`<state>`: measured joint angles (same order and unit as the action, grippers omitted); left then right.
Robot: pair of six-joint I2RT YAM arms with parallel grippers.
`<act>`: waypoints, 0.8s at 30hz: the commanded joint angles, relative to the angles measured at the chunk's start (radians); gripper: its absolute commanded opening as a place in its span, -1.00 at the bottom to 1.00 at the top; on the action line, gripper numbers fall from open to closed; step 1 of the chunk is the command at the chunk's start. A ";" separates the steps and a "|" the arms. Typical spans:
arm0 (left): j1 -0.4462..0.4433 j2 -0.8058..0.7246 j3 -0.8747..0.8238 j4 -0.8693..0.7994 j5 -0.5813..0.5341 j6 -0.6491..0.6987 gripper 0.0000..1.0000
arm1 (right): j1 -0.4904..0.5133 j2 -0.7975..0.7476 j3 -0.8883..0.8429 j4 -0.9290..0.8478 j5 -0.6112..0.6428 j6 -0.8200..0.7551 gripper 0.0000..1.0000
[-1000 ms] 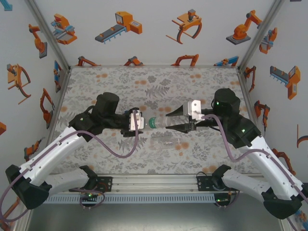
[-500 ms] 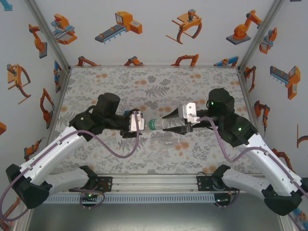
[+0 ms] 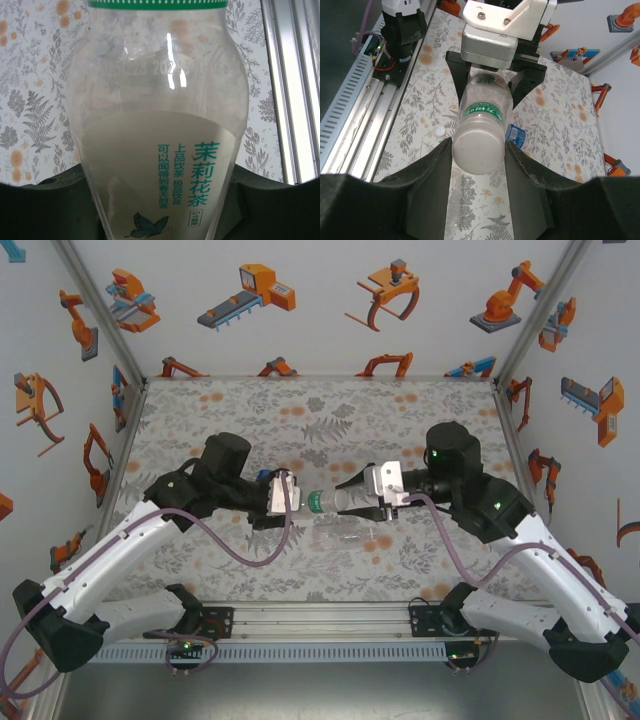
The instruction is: Screw on the bottle caps
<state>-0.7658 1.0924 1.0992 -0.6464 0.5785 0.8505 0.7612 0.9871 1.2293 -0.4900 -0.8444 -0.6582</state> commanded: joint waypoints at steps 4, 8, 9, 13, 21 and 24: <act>-0.010 0.005 0.070 0.061 0.080 -0.026 -1.00 | 0.017 0.038 0.007 0.034 0.045 0.161 -1.00; -0.011 -0.001 0.057 0.104 0.034 -0.036 -1.00 | 0.017 0.029 -0.044 0.132 0.176 0.429 -1.00; -0.012 -0.002 0.057 0.113 0.017 -0.038 -1.00 | 0.018 0.026 -0.057 0.153 0.225 0.511 -1.00; -0.010 -0.005 0.036 0.162 -0.035 -0.044 -1.00 | 0.018 0.021 -0.087 0.166 0.442 0.847 -1.00; -0.010 0.006 0.007 0.250 -0.070 -0.057 -1.00 | 0.017 0.065 -0.111 0.091 0.656 1.557 -0.89; -0.010 0.019 0.005 0.263 -0.080 -0.056 -1.00 | 0.013 0.081 -0.112 0.043 0.685 1.788 -0.81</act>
<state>-0.7567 1.1160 1.0889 -0.5568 0.3855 0.7979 0.7700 1.0168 1.1530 -0.3580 -0.2695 0.7654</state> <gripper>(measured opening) 0.550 0.428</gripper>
